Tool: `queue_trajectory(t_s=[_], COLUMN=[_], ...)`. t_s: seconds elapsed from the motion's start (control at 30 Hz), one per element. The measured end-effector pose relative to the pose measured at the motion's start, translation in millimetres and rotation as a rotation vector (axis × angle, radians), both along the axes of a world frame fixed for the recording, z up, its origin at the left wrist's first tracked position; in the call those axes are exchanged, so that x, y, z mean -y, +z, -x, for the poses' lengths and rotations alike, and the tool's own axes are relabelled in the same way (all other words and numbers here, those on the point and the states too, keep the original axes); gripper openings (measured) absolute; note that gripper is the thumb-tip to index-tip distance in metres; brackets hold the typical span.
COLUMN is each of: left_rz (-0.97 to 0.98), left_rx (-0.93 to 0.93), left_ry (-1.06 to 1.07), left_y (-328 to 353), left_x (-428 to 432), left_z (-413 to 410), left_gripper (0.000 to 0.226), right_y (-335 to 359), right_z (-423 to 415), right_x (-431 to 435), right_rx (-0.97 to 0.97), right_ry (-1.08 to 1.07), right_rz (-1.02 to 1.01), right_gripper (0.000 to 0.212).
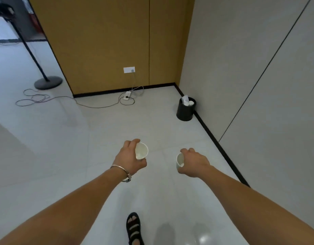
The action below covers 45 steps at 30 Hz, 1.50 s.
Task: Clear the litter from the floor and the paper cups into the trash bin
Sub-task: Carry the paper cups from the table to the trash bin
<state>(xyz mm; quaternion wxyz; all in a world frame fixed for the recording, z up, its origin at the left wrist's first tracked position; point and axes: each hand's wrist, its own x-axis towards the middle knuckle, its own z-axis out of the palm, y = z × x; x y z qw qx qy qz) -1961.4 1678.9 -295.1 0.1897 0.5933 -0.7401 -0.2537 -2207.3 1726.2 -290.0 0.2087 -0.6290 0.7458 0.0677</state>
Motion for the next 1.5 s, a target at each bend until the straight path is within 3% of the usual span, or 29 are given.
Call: queue_trajectory(t_s=[0.33,0.57,0.93,1.5], left_rz=[0.033,-0.043,-0.051,-0.184], left_rx=[0.070,0.078,0.063,0.101], left_ry=[-0.268,-0.382,-0.310,-0.352], left_y=[-10.7,-32.3,-32.6,-100.9], left_x=[201.1,298.9,458.9,765.3], left_z=[102.8,209.5,378.1,540.6], left_gripper=[0.080,0.086,0.081,0.086], right_y=[-17.0,-38.7,-29.4,-82.4], right_z=[97.8,186.1,356.7,488.2], right_x=[127.8,217.1,406.3,718.5], right_rx=[0.028,0.056,0.118,0.123], right_ry=[-0.306,-0.386,-0.282,-0.272], right_rz=[0.033,-0.009,0.049,0.042], right_gripper=[0.082,0.081,0.084,0.082])
